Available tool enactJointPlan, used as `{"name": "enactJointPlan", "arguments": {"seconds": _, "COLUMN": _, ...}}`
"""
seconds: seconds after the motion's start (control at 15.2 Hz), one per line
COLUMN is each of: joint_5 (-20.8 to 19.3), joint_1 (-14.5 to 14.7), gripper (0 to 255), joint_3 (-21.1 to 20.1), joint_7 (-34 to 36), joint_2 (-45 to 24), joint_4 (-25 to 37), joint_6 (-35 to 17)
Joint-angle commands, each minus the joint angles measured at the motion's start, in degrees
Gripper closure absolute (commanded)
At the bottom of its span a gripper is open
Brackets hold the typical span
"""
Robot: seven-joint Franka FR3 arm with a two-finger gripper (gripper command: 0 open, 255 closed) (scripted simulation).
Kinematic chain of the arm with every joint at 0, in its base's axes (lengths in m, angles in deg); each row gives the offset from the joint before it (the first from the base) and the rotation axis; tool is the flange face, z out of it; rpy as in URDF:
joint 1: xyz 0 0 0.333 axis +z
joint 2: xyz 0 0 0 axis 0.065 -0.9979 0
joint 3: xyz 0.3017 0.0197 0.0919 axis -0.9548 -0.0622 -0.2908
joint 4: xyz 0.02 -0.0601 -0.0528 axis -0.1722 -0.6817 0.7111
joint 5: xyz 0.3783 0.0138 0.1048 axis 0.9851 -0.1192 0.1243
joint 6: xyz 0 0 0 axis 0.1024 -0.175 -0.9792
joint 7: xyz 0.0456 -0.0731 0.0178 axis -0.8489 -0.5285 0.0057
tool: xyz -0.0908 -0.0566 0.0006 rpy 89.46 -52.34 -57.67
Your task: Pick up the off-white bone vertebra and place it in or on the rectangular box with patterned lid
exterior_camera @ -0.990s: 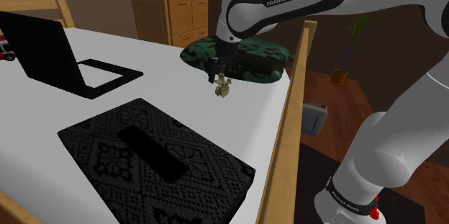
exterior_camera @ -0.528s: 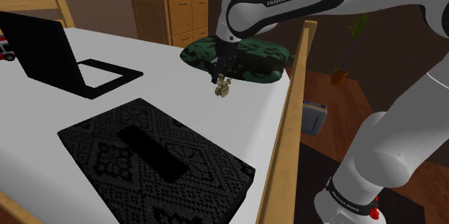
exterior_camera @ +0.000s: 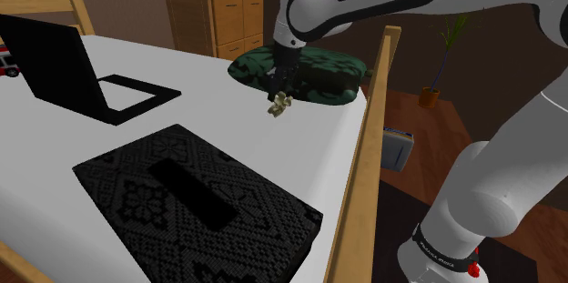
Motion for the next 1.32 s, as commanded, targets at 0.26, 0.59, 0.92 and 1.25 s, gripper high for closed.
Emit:
{"name": "enactJointPlan", "arguments": {"seconds": 0.26, "joint_5": -0.04, "joint_1": -0.04, "gripper": 255, "joint_3": 0.10, "joint_7": 0.03, "joint_2": 0.41, "joint_4": 4.39, "joint_6": 4.81}}
{"name": "enactJointPlan", "arguments": {"seconds": 0.59, "joint_5": -0.09, "joint_1": -0.09, "gripper": 255, "joint_3": 0.16, "joint_7": 0.08, "joint_2": 0.35, "joint_4": 8.29, "joint_6": 8.66}}
{"name": "enactJointPlan", "arguments": {"seconds": 0.92, "joint_5": -0.18, "joint_1": -0.13, "gripper": 255, "joint_3": 0.20, "joint_7": 0.15, "joint_2": -0.01, "joint_4": 12.52, "joint_6": 12.52}}
{"name": "enactJointPlan", "arguments": {"seconds": 1.25, "joint_5": -0.28, "joint_1": -0.17, "gripper": 255, "joint_3": 0.22, "joint_7": 0.24, "joint_2": -0.70, "joint_4": 17.11, "joint_6": 16.43}}
